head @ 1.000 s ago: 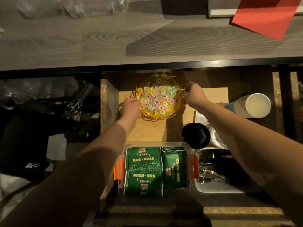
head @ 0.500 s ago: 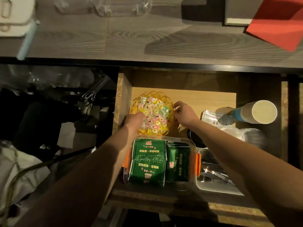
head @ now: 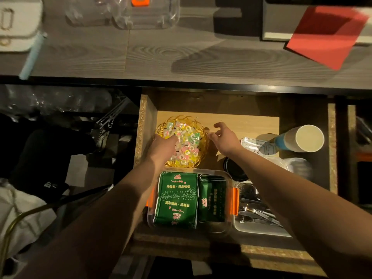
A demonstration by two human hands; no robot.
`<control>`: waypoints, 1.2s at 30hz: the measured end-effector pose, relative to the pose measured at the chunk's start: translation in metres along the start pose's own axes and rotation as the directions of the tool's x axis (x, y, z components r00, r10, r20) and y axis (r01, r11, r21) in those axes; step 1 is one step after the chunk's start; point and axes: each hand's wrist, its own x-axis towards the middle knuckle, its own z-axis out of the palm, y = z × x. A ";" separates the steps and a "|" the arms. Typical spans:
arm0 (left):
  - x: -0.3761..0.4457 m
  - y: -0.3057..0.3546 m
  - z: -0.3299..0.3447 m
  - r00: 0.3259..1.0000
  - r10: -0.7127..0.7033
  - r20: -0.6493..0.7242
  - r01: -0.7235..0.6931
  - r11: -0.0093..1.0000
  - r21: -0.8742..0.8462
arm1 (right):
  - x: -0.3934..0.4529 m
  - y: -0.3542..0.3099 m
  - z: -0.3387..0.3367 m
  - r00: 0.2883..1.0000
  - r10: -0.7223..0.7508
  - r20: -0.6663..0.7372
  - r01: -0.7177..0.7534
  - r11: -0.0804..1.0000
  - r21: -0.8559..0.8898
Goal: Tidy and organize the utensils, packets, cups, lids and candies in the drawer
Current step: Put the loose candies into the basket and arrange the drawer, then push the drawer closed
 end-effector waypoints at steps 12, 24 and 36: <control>-0.078 0.035 -0.035 0.914 0.401 0.065 -0.388 0.909 -0.155 | -0.106 -0.009 -0.076 0.955 -0.050 -0.294 0.137 0.948 0.286; -0.178 -0.012 -0.054 0.822 0.562 0.091 -0.524 0.809 -0.267 | -0.238 0.020 -0.092 0.885 0.009 -0.465 0.186 0.909 0.372; -0.245 -0.134 -0.023 0.925 0.374 -0.059 -0.376 0.890 -0.256 | -0.330 0.098 -0.053 0.846 0.087 -0.526 0.044 0.972 0.231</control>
